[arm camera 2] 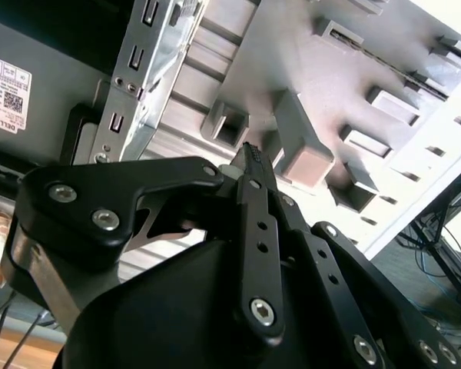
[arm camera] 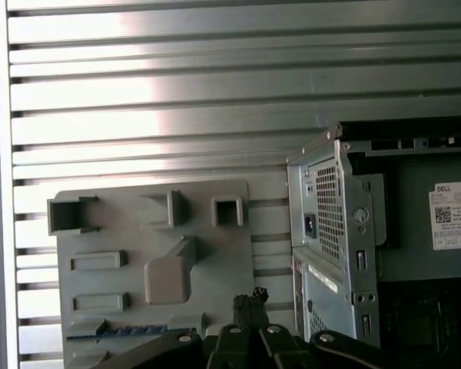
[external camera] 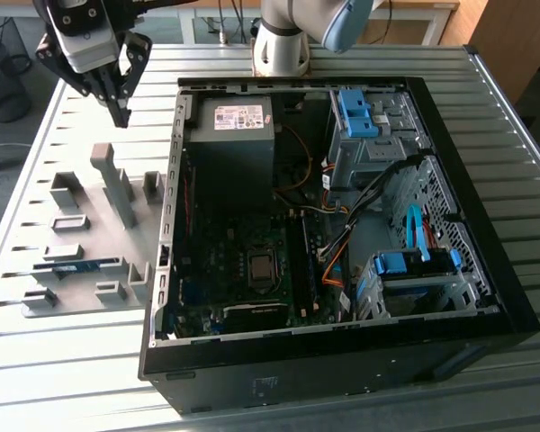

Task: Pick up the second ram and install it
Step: 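Reach for the second ram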

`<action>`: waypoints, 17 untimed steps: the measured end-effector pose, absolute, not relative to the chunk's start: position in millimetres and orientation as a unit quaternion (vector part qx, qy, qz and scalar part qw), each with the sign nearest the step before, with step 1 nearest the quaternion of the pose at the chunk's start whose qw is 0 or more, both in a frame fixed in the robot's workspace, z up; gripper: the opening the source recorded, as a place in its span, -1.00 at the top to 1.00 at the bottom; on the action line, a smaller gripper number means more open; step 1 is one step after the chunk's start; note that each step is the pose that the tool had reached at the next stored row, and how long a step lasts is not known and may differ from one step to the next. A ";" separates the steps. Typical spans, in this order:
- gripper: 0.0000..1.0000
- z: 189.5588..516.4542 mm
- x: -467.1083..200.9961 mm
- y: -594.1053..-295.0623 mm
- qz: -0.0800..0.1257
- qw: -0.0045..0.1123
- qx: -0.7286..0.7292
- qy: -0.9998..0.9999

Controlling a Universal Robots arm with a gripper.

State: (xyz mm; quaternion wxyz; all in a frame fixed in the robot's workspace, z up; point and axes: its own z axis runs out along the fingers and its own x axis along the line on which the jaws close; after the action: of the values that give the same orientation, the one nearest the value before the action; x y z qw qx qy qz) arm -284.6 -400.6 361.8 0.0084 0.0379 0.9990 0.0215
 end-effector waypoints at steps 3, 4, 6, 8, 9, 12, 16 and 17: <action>0.79 361.4 -285.8 -404.3 0.022 0.008 0.038 0.999; 0.79 361.2 -285.9 -405.3 0.022 0.008 0.038 0.999; 0.79 360.6 -286.2 -407.5 0.021 0.007 0.038 0.999; 0.79 359.8 -288.8 -408.1 0.020 0.005 0.038 0.999; 0.79 359.4 -291.2 -408.2 0.020 0.005 0.038 0.999; 0.79 358.2 -298.9 -408.6 0.020 0.002 0.038 0.999; 0.79 356.4 -305.6 -412.0 0.019 0.000 0.038 0.999; 0.79 355.8 -306.8 -413.6 0.019 0.000 0.038 0.999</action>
State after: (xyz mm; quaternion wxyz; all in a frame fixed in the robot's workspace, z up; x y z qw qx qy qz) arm -306.8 -413.6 355.8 -0.0001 0.0382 0.9991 0.0193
